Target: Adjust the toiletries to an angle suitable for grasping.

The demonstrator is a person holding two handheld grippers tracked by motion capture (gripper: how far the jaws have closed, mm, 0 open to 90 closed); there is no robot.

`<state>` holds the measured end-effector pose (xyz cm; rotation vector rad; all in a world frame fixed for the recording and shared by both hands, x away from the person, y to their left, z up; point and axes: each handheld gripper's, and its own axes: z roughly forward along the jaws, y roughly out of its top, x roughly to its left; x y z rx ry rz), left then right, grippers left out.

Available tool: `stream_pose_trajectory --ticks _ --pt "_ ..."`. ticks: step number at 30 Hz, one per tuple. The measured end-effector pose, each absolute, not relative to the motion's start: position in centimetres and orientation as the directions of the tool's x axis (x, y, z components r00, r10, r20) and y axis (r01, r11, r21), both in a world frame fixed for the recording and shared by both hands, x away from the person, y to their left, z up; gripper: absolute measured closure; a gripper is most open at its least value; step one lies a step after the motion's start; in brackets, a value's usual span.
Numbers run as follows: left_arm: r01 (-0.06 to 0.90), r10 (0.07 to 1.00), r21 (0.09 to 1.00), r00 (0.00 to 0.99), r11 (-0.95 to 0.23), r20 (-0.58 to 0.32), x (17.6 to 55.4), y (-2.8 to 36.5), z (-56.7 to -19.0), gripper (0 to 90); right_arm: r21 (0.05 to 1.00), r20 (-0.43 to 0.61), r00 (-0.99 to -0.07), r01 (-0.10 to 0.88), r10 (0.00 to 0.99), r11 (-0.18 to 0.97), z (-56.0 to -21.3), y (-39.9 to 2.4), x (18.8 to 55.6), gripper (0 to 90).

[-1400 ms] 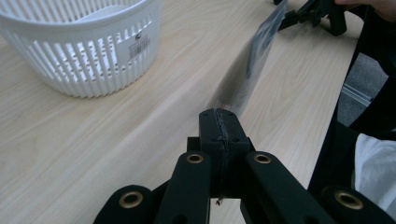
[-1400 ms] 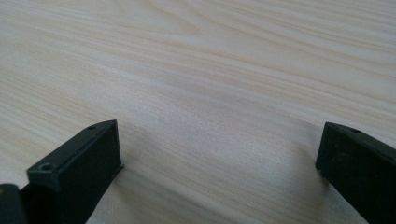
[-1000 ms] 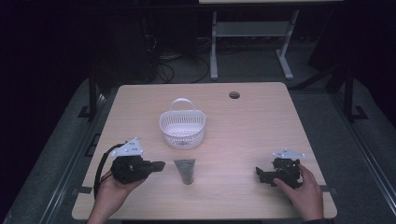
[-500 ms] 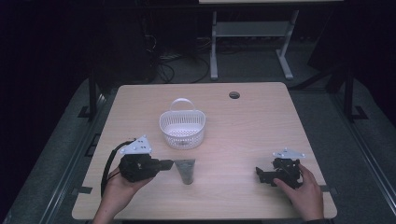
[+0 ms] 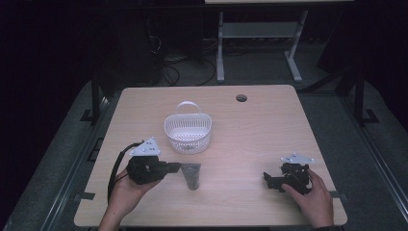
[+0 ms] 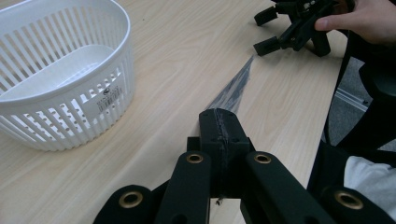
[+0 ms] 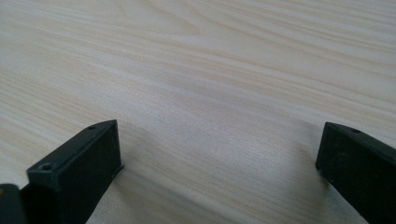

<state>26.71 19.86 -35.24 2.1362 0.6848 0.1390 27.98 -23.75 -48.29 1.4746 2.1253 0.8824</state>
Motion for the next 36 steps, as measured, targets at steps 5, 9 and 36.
stream_pose_trajectory --ticks 5,9,36 --pt "0.422 0.531 0.767 0.838 -0.484 -0.126 27.1 19.7 -35.2 89.7 0.696 0.025 -0.359 0.676 0.933 0.241 -48.3 -23.7 28.0 0.0" --pt "0.419 0.532 0.763 0.839 -0.492 -0.118 27.6 19.7 -35.4 89.7 0.696 0.025 -0.359 0.676 0.933 0.242 -48.3 -23.7 28.0 0.0" --pt "0.404 0.536 0.766 0.839 -0.5 -0.092 29.7 19.3 -35.7 89.7 0.695 0.028 -0.355 0.679 0.934 0.238 -48.3 -23.7 28.0 0.0"
